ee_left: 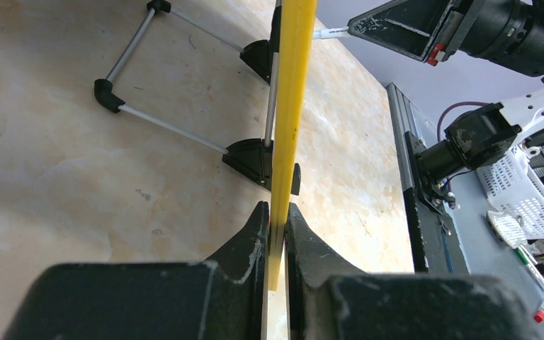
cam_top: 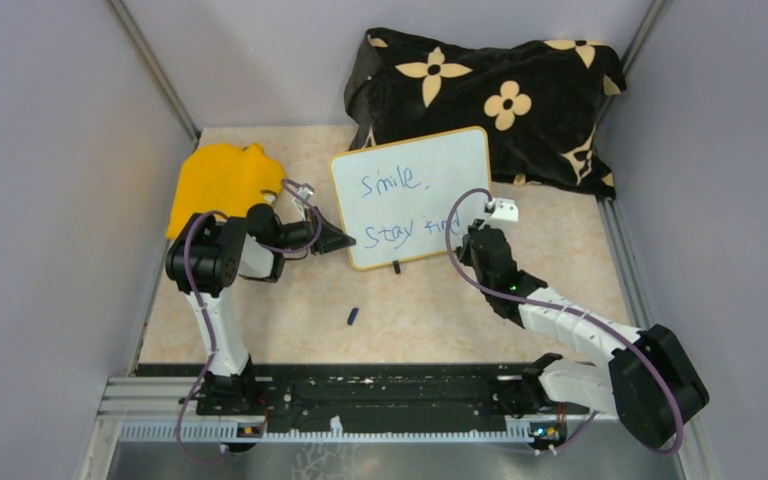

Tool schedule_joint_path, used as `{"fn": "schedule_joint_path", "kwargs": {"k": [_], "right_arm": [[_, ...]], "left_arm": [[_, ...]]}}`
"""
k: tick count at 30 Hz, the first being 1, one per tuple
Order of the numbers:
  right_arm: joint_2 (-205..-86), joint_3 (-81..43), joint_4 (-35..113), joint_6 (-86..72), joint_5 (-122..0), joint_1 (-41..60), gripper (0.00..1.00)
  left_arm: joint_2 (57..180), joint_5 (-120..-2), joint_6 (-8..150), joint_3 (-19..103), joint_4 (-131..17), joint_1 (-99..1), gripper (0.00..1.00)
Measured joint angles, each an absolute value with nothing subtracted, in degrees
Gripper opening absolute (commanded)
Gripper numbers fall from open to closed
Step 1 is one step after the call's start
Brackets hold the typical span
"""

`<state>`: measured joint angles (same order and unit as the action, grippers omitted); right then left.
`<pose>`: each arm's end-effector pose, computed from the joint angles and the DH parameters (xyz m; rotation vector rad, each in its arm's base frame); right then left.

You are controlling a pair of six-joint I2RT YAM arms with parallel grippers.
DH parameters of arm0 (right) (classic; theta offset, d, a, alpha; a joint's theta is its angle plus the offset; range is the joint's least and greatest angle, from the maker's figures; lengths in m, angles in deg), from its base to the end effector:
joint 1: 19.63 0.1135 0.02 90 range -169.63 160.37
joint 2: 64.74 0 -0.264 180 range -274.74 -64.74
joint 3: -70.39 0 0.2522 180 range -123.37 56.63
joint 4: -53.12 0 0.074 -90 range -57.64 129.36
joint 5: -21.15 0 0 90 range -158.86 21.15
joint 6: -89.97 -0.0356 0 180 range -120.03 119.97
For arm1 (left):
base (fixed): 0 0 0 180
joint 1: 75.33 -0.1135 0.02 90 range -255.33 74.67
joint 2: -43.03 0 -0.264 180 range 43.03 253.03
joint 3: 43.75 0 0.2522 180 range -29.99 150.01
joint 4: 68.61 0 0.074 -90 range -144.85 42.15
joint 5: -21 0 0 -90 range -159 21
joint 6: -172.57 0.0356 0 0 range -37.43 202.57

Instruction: Write a sentence on the whiteboard

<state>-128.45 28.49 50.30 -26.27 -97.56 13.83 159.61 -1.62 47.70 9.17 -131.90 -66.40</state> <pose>0.2037 0.1141 0.2126 0.1941 1.9399 0.1874 0.3285 -0.0849 0.1230 0.6295 1.6791 -1.4788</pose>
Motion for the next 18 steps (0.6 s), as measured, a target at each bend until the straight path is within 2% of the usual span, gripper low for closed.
{"fn": "schedule_joint_path", "kwargs": {"k": [18], "right_arm": [[-130.0, 23.7, 50.4, -24.6, -100.3, 13.8, 0.00]], "left_arm": [[159.6, -1.6, 47.7, 9.2, -131.9, -66.3, 0.00]]}}
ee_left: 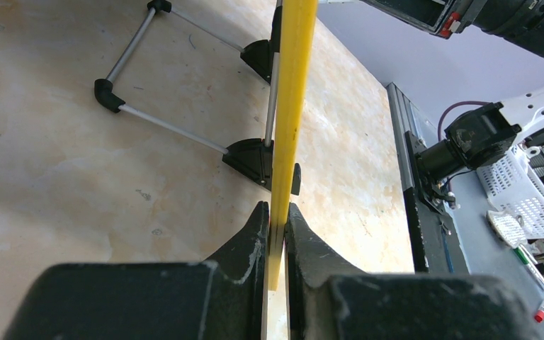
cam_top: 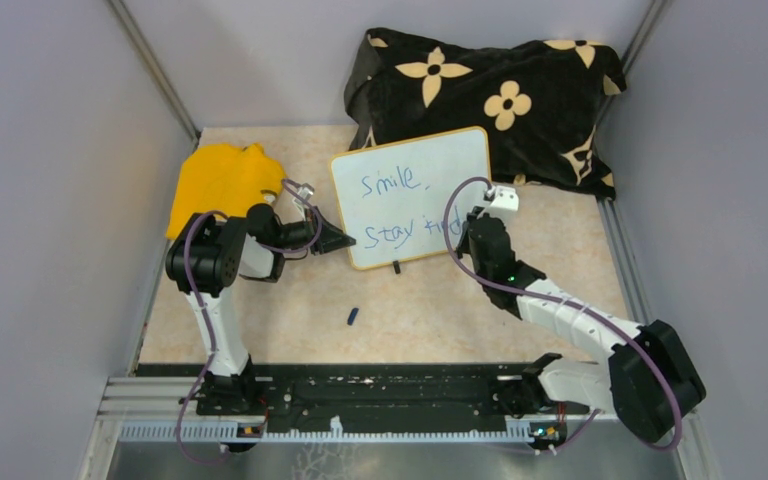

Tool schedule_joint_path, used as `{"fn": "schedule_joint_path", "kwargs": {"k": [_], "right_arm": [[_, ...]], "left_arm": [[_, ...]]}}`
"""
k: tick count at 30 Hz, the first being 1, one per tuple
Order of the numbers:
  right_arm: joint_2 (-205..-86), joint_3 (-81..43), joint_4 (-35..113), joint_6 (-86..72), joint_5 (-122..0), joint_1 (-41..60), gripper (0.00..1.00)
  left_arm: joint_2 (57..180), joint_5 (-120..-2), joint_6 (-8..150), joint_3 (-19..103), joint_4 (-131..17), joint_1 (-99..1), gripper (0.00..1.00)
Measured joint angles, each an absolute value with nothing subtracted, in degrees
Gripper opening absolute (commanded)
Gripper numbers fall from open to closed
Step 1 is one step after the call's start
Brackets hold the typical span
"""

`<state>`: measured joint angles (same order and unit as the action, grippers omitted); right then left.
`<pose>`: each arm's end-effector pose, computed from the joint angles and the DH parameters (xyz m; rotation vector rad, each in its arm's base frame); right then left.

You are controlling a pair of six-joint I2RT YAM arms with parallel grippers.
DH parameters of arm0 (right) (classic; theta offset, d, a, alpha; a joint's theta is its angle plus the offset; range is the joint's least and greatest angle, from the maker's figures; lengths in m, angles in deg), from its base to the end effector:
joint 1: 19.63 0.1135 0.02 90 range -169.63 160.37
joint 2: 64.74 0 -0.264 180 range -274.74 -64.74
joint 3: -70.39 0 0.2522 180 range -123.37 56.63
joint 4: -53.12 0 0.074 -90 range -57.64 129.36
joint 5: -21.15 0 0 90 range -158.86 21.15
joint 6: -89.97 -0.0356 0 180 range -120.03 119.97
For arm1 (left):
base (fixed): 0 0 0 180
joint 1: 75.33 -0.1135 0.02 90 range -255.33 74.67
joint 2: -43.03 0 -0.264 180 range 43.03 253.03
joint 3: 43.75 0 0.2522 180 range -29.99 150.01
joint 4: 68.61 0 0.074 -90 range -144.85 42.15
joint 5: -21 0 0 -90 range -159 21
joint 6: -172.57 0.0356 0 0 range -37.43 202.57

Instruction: Write a sentence on the whiteboard

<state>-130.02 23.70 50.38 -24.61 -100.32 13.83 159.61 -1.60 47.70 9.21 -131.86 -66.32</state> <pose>0.2154 0.1200 0.2349 0.2123 1.8773 0.1577 0.3285 -0.0854 0.1231 0.6311 1.6790 -1.4800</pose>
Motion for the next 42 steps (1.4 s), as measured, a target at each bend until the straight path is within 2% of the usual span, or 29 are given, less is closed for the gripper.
{"fn": "schedule_joint_path", "kwargs": {"k": [4, 17, 26, 33, 42], "right_arm": [[-129.2, 23.7, 49.6, -24.7, -100.1, 13.8, 0.00], [-116.1, 24.7, 48.5, -24.0, -97.0, 16.6, 0.00], [-121.3, 25.1, 52.4, -20.6, -97.8, 23.7, 0.00], [-127.2, 25.1, 54.8, -20.6, -99.4, 24.1, 0.00], [-129.2, 25.1, 58.2, -20.8, -100.7, 24.0, 0.00]], "left_arm": [[159.6, -1.6, 47.7, 9.2, -131.8, -66.3, 0.00], [159.6, -1.6, 47.8, 9.3, -131.7, -66.3, 0.00], [159.6, -1.5, 47.9, 9.3, -131.5, -66.3, 0.00], [159.6, -1.5, 47.9, 9.3, -131.4, -66.3, 0.00], [159.6, -1.4, 48.0, 9.4, -131.4, -66.3, 0.00]]}}
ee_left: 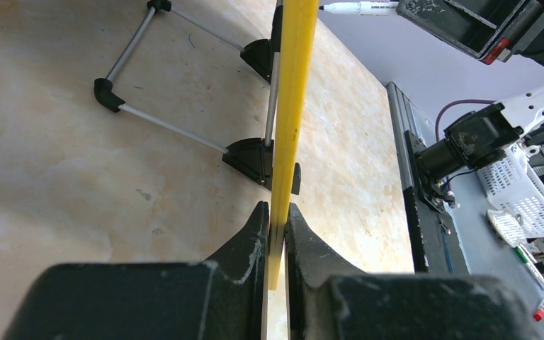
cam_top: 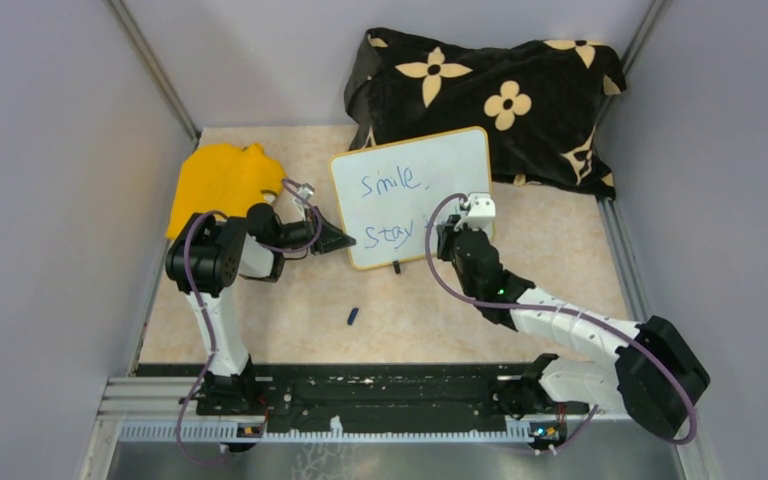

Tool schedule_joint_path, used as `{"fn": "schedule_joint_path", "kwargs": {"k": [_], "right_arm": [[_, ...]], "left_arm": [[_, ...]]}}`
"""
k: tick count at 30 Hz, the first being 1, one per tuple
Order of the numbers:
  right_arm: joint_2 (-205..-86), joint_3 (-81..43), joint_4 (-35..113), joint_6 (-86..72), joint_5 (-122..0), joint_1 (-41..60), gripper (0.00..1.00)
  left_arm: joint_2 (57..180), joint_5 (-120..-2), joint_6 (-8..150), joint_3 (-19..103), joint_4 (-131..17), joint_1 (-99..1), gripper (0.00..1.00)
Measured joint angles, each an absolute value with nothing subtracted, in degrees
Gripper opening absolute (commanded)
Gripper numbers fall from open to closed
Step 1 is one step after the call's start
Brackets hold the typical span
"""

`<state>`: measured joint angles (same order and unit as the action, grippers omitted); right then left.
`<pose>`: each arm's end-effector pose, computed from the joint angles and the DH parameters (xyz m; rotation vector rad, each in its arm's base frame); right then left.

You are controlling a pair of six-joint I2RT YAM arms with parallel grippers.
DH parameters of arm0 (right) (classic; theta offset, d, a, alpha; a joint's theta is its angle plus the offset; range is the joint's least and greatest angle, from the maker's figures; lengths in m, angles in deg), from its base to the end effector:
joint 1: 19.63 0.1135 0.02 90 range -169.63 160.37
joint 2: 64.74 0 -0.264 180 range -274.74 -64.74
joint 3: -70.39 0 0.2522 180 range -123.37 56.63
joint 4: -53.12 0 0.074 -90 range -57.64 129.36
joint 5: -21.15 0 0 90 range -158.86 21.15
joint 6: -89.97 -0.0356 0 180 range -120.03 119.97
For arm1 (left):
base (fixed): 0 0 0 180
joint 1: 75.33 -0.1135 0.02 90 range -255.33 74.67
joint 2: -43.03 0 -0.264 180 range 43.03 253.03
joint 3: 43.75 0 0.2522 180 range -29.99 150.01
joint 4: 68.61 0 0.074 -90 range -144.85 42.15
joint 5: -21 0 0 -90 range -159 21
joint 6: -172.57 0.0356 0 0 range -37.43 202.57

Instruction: Write a sentence on the whiteboard

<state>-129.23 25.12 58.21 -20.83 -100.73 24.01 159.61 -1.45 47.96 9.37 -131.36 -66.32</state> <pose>0.1907 0.1558 0.2433 0.0353 1.7894 0.3039 0.3291 -0.0855 0.1229 0.6336 1.6815 -1.4812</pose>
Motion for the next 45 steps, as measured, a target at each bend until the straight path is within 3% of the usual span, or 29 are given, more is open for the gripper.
{"fn": "schedule_joint_path", "kwargs": {"k": [45], "right_arm": [[-133.2, 25.1, 61.0, -22.8, -98.3, 19.5, 0.00]], "left_arm": [[159.6, -1.4, 48.2, 9.5, -131.1, -66.3, 0.00]]}}
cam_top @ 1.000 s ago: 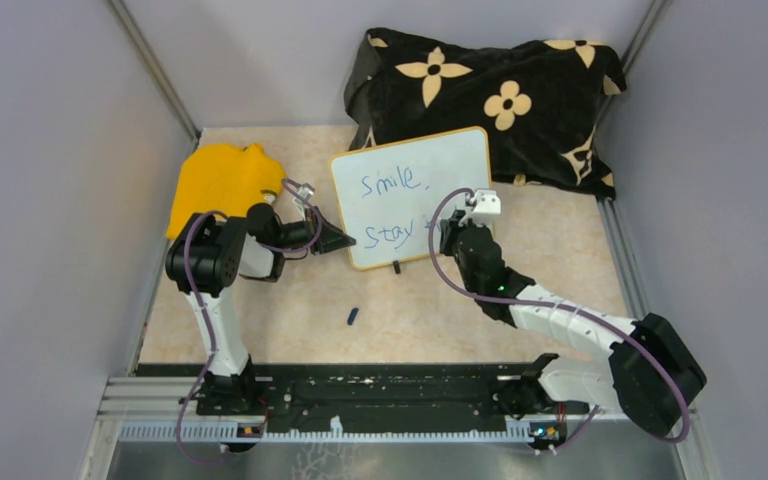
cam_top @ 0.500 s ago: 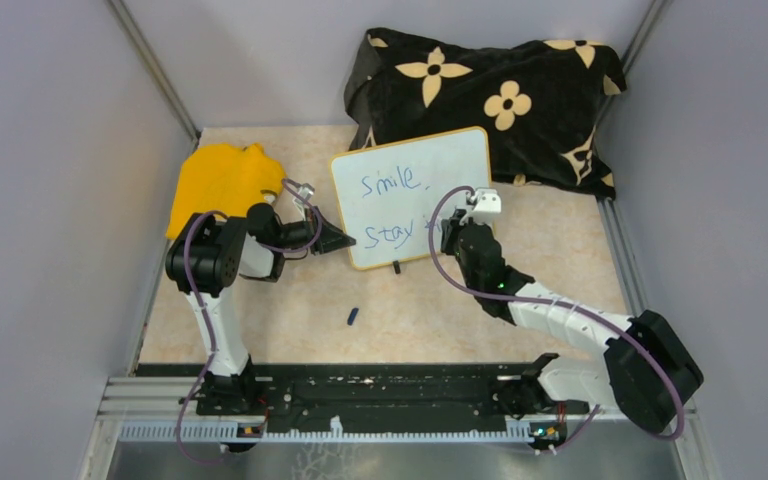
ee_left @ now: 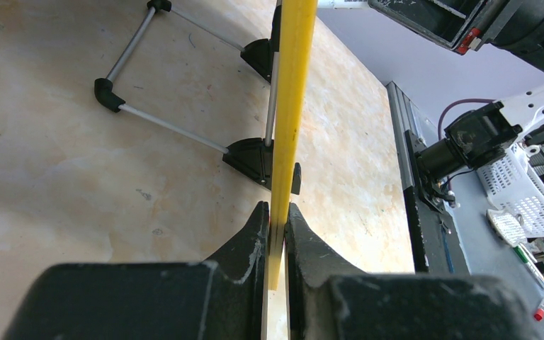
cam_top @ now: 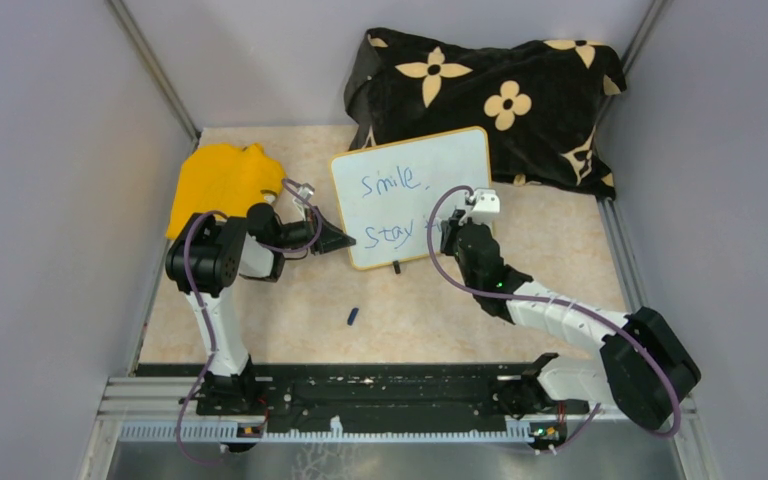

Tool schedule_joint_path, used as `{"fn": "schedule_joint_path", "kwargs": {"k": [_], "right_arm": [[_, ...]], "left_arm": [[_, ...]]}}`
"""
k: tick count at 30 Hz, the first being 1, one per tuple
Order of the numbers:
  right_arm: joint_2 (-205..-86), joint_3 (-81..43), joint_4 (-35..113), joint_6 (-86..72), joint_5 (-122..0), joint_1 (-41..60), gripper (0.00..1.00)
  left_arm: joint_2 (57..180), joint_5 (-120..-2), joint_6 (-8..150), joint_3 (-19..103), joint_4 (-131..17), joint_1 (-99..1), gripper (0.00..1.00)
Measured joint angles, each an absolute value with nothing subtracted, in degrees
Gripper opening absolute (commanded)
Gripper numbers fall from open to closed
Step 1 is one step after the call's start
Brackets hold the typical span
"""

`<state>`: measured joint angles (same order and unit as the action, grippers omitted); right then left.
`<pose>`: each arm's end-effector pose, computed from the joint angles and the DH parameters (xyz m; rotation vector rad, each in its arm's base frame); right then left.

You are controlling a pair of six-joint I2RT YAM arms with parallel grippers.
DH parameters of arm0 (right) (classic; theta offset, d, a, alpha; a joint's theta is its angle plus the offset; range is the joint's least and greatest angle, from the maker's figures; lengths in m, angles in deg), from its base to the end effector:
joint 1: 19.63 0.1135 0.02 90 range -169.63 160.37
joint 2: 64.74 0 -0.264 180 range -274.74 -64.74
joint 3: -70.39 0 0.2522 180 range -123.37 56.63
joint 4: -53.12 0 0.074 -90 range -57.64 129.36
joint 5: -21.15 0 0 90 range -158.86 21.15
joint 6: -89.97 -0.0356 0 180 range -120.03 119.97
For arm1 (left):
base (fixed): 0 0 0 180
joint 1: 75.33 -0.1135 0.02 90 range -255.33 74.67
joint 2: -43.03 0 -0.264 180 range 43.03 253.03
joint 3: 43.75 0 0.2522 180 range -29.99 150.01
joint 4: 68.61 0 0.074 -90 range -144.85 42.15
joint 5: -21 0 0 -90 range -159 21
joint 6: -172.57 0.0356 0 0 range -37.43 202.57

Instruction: Write a sentence on the whiteboard

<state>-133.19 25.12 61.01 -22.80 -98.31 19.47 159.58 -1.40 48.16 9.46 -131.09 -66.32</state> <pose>0.2098 0.1480 0.2321 0.1006 1.8095 0.2965 0.3294 -0.0856 0.1230 0.6356 1.6818 -1.4805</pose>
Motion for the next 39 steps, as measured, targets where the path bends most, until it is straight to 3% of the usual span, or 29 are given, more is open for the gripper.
{"fn": "schedule_joint_path", "kwargs": {"k": [23, 39], "right_arm": [[-132.3, 25.9, 60.0, -24.1, -98.0, 19.2, 0.00], [-115.2, 25.9, 52.1, -24.3, -97.3, 19.1, 0.00]], "left_arm": [[159.6, -1.3, 48.2, 9.5, -131.0, -66.3, 0.00], [159.6, -1.2, 48.2, 9.5, -130.9, -66.3, 0.00]]}}
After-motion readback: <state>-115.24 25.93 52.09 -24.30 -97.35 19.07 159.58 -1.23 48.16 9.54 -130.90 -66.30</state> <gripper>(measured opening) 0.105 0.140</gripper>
